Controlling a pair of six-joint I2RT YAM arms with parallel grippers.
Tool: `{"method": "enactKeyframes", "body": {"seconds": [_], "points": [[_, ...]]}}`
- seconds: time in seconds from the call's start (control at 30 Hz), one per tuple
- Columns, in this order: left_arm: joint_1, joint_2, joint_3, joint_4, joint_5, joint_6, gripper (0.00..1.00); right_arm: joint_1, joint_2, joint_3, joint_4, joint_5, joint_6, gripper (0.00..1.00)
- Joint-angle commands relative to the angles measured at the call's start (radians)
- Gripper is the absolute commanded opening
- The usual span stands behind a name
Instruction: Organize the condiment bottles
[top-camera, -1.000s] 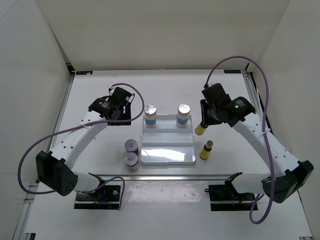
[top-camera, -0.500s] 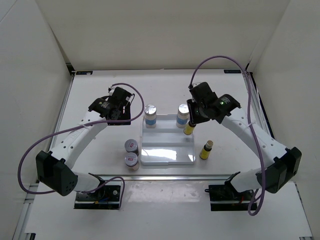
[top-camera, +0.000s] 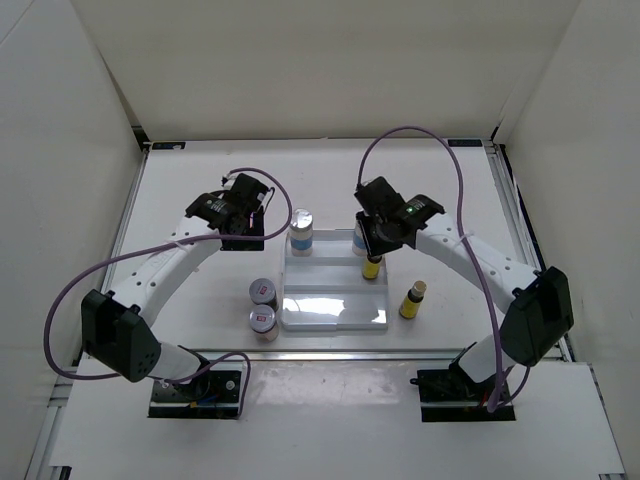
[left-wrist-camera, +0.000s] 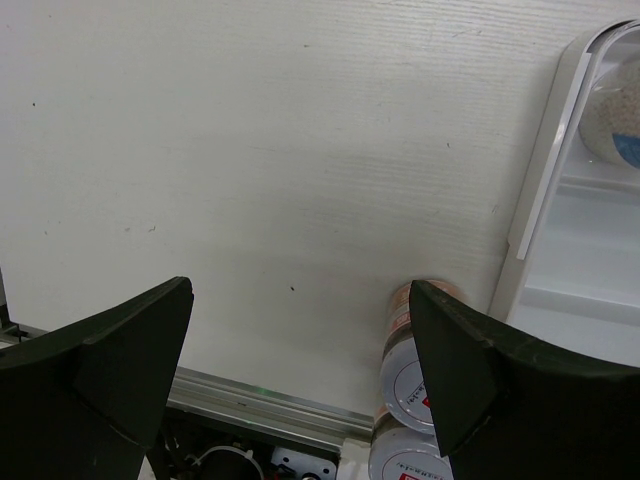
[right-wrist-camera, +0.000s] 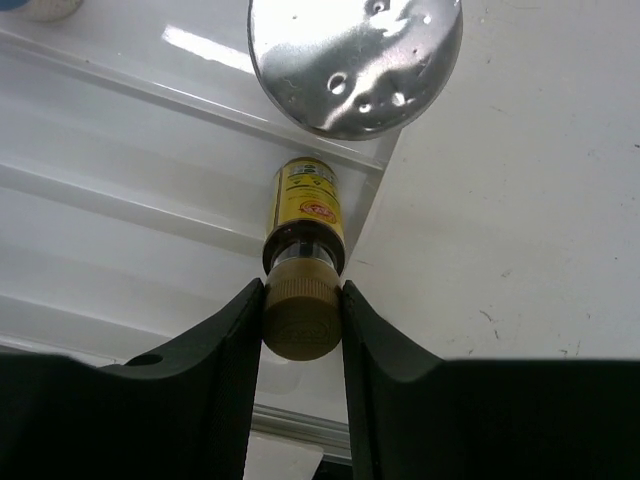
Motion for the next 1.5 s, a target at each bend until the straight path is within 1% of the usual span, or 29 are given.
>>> {"method": "enactKeyframes", "body": {"seconds": [0.0, 0.03, 0.07, 0.1, 0.13, 0.2, 0.27, 0.3, 0.4, 0.47, 0.53, 0.57, 0.6, 0.63, 0.73, 0.8, 0.83, 0.97, 1.07, 1.17, 1.2, 1.3, 1.33, 1.47], "points": [[-0.003, -0.026, 0.03, 0.013, 0.006, 0.001, 1.0, 0.007, -0.006, 0.02, 0.05, 0.054, 0.015, 0.29], [-0.003, -0.026, 0.03, 0.013, 0.006, 0.001, 1.0, 0.007, -0.006, 0.029, 0.05, 0.055, 0.015, 0.33], [-0.003, -0.026, 0.03, 0.013, 0.006, 0.001, 1.0, 0.007, -0.006, 0.029, 0.041, 0.064, 0.015, 0.4], [-0.003, -0.026, 0.03, 0.013, 0.006, 0.01, 1.0, 0.007, -0.006, 0.053, 0.027, 0.064, 0.015, 0.61], [-0.003, -0.026, 0.03, 0.013, 0.015, 0.011, 1.0, 0.007, -0.006, 0.066, 0.017, 0.087, 0.015, 0.99], [-0.003, -0.026, 0.03, 0.013, 0.015, 0.011, 1.0, 0.007, -0.006, 0.099, -0.025, 0.11, 0.024, 0.99], [-0.003, -0.017, 0.03, 0.013, 0.024, 0.011, 1.0, 0.007, -0.03, 0.168, -0.065, 0.139, 0.024, 1.0], [-0.003, -0.008, 0.03, 0.013, 0.035, 0.011, 1.0, 0.007, -0.044, 0.193, -0.112, 0.177, 0.024, 1.0], [-0.003, 0.001, 0.03, 0.013, 0.046, 0.011, 1.0, 0.007, -0.13, 0.239, -0.158, 0.232, 0.038, 1.0], [-0.003, 0.002, 0.039, 0.013, 0.057, 0.011, 1.0, -0.002, -0.216, 0.224, -0.168, 0.184, 0.048, 1.0], [-0.003, 0.011, 0.039, 0.013, 0.069, 0.011, 1.0, -0.017, -0.303, 0.125, -0.158, 0.113, 0.081, 1.0], [-0.003, 0.011, 0.039, 0.013, 0.069, 0.011, 1.0, -0.027, -0.355, 0.041, -0.146, 0.075, 0.099, 1.0], [-0.003, 0.011, 0.039, 0.013, 0.069, 0.011, 1.0, -0.027, -0.356, 0.04, -0.146, 0.074, 0.099, 1.0], [-0.003, 0.011, 0.039, 0.013, 0.069, 0.011, 1.0, -0.027, -0.395, -0.015, -0.146, 0.074, 0.099, 1.0], [-0.003, -0.009, 0.039, 0.013, 0.069, 0.011, 1.0, -0.027, -0.432, -0.057, -0.242, 0.126, 0.188, 1.0], [-0.003, -0.009, 0.039, 0.013, 0.069, 0.011, 1.0, -0.027, -0.458, -0.09, -0.286, 0.139, 0.257, 0.96], [-0.003, -0.009, 0.039, 0.013, 0.069, 0.011, 1.0, -0.027, -0.459, -0.107, -0.301, 0.139, 0.307, 0.96], [-0.003, -0.009, 0.039, 0.013, 0.069, 0.011, 1.0, -0.027, -0.459, -0.193, -0.324, 0.105, 0.37, 0.84], [-0.003, -0.009, 0.039, 0.013, 0.069, 0.011, 1.0, -0.027, -0.436, -0.252, -0.333, 0.114, 0.427, 0.84], [-0.003, -0.009, 0.039, 0.013, 0.078, 0.011, 1.0, -0.027, -0.426, -0.284, -0.307, 0.114, 0.44, 0.75], [-0.003, -0.009, 0.039, 0.013, 0.078, 0.011, 1.0, -0.027, -0.426, -0.284, -0.29, 0.105, 0.44, 0.7], [-0.003, 0.0, 0.039, 0.013, 0.078, 0.011, 1.0, -0.027, -0.416, -0.295, -0.257, 0.082, 0.44, 0.63], [-0.003, 0.0, 0.039, 0.013, 0.078, 0.011, 1.0, -0.027, -0.416, -0.295, -0.247, 0.082, 0.429, 0.58], [-0.003, 0.0, 0.039, 0.013, 0.078, 0.011, 1.0, -0.027, -0.405, -0.304, -0.229, 0.059, 0.42, 0.42]]}}
